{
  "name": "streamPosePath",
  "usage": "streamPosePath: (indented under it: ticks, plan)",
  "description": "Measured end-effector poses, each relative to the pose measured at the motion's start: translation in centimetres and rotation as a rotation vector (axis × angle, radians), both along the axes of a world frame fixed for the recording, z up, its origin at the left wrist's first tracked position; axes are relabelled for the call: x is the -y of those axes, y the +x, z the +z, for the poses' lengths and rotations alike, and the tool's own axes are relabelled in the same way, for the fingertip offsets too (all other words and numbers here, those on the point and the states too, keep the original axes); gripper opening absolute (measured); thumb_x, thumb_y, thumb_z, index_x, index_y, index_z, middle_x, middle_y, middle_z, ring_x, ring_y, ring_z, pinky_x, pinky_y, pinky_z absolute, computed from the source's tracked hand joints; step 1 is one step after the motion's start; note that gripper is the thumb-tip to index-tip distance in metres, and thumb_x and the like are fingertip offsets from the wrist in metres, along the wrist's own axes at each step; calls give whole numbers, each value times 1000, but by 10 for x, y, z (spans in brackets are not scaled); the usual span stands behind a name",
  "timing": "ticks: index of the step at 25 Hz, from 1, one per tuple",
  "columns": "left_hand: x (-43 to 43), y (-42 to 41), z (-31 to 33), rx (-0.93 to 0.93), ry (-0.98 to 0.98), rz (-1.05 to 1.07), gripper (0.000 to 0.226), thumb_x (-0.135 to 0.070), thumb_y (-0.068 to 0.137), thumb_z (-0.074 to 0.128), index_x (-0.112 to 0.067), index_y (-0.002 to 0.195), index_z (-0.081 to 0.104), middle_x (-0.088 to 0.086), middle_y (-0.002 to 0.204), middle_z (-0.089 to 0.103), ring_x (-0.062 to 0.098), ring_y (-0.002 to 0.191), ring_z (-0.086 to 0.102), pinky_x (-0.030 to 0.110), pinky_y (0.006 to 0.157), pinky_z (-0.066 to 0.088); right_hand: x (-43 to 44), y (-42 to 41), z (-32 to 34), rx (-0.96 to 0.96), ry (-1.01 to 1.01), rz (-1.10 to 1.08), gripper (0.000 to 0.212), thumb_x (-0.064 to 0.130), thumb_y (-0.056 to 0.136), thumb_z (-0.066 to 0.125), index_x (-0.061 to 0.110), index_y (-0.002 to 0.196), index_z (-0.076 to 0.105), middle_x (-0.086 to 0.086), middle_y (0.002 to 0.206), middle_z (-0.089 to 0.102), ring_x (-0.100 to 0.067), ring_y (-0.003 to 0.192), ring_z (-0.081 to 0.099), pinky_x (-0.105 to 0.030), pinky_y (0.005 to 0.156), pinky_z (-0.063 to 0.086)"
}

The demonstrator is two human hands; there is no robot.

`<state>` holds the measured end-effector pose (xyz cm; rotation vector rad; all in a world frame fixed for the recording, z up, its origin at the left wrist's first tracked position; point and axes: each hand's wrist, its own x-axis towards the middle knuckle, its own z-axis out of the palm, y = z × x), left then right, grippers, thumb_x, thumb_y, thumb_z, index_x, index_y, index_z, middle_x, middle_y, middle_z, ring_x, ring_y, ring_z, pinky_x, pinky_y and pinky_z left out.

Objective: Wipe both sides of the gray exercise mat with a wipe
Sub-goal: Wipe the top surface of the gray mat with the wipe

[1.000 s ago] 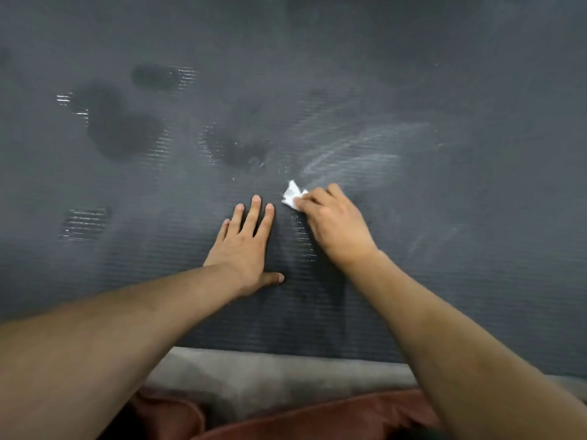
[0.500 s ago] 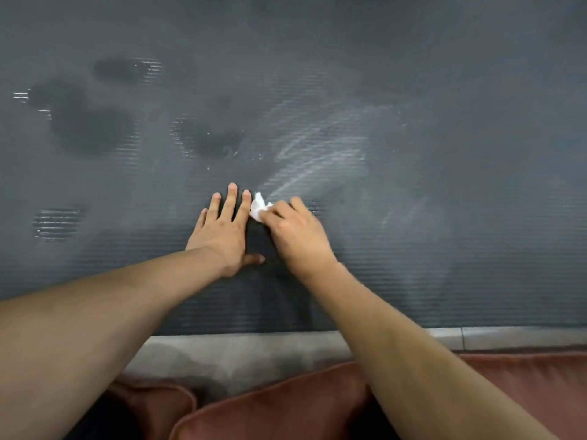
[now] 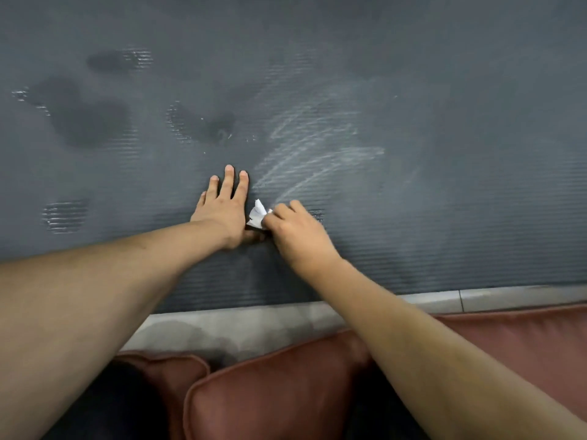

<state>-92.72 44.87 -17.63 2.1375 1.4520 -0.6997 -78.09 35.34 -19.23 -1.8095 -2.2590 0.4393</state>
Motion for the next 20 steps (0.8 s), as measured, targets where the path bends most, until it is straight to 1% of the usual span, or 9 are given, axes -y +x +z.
streamPosePath:
  ticks: [2,4,6,8,11,13,17,19,20]
  plan:
    - [0,-1,0,-10,6,-10,131,-69,79,71,-21,159,-21,6,166,-28,36,156,-12,48,127,7,-12,60,-2,93,42,-178,13,-1,78,64,9,87,64,-13,86,59,-35,83,54,-39,69,45]
    - [1,-1,-1,-16,4,-15,131,-69,79,70,-21,159,-22,6,166,-29,36,156,-12,48,127,6,-19,115,4,164,-6,-527,17,0,85,54,6,95,65,-16,94,58,-37,90,51,-41,75,38]
    - [0,0,-1,-18,0,-7,132,-69,79,71,-21,159,-23,6,165,-30,36,156,-13,48,127,6,-15,116,3,153,-21,-738,21,3,87,50,7,103,64,-15,104,56,-35,96,47,-38,80,36]
    - [-1,1,0,-16,-6,-1,132,-68,79,72,-21,158,-23,6,166,-29,36,155,-13,47,128,5,0,53,7,113,-42,-664,23,4,82,56,9,104,63,-14,105,56,-34,95,49,-39,81,41]
    - [-1,1,0,-12,-1,0,129,-65,81,72,-21,159,-21,7,166,-28,37,155,-12,48,127,6,45,-40,11,-17,-81,-239,33,-1,69,68,4,101,65,-14,93,58,-33,83,52,-40,69,49]
    - [0,1,-1,-11,3,-5,129,-65,81,72,-20,159,-21,7,166,-27,37,155,-12,48,127,5,49,-23,11,-38,-72,-126,33,-4,67,70,4,99,64,-13,89,57,-35,78,53,-39,61,49]
    - [-1,1,-1,-23,-2,-1,132,-68,78,72,-20,159,-21,8,167,-26,37,155,-11,47,128,4,15,92,15,136,-95,-612,23,-2,83,53,8,101,63,-16,100,55,-38,91,51,-39,69,42]
    - [-1,1,0,-28,-1,2,132,-68,78,72,-21,159,-21,7,166,-27,37,155,-11,47,128,4,16,99,12,160,-138,-766,32,0,89,44,10,115,60,-14,112,52,-35,100,48,-38,75,39]
    - [-1,3,0,-26,-7,3,132,-68,78,72,-21,159,-21,7,167,-26,37,156,-11,48,128,5,21,76,12,175,-149,-736,38,2,90,43,10,125,55,-13,118,51,-34,105,47,-38,81,40]
